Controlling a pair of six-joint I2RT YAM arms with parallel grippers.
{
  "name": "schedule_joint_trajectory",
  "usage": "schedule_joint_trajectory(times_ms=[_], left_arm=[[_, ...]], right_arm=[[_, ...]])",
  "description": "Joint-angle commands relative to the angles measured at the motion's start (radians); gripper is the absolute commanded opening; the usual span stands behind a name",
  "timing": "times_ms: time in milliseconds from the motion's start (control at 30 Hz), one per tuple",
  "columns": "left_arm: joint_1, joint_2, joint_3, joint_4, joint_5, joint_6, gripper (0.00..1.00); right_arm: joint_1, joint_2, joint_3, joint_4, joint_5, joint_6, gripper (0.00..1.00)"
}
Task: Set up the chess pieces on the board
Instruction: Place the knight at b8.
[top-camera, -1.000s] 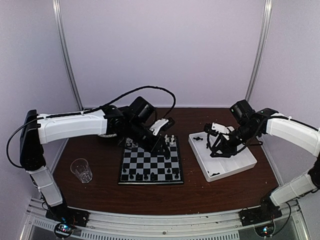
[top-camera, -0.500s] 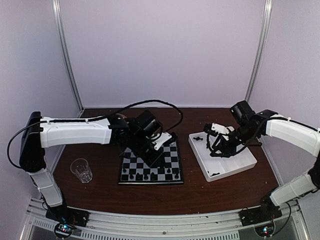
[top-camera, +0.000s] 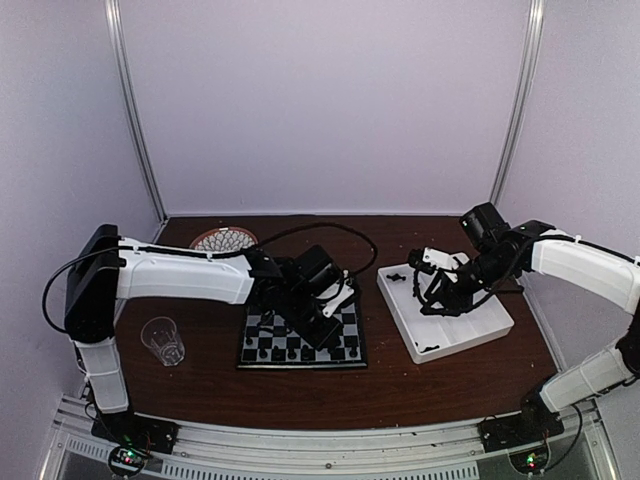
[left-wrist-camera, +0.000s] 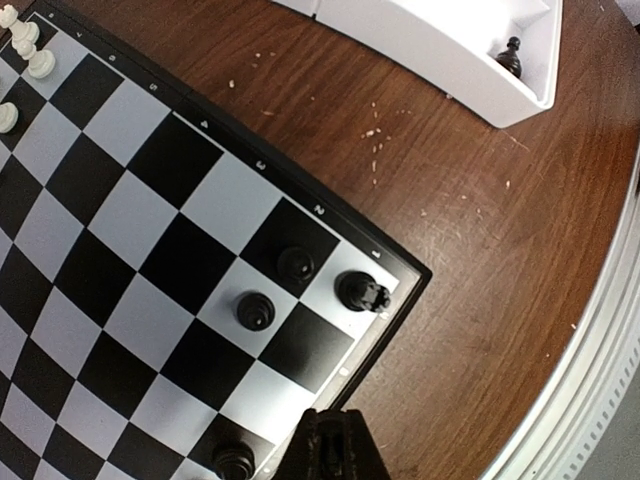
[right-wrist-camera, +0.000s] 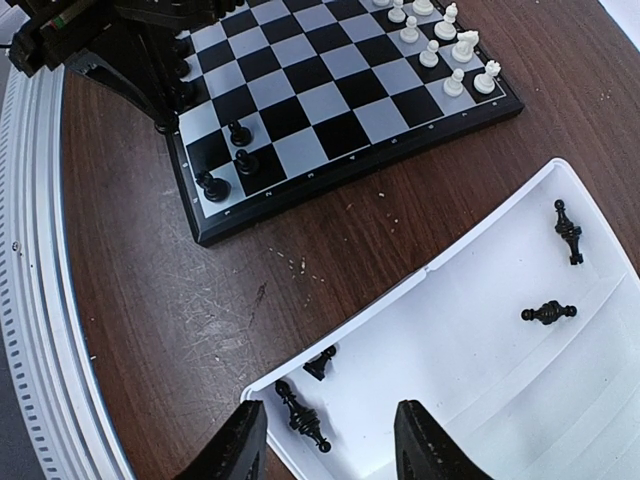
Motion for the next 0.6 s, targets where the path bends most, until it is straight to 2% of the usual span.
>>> schedule_joint_trajectory(times_ms=[0,567], left_arm=[[-0.010,0.036,0.026,0.056,-0.034,-0.051,0.01],[-0.017,0.102,0.051,0.083,-0.043,-0.077,0.01]], right_arm=[[-0.005,-0.004,-0.007,0.014,0.007,0.001,0.47],[-0.005,-0.001,-0.009,0.012,0.000,0.000,0.47]])
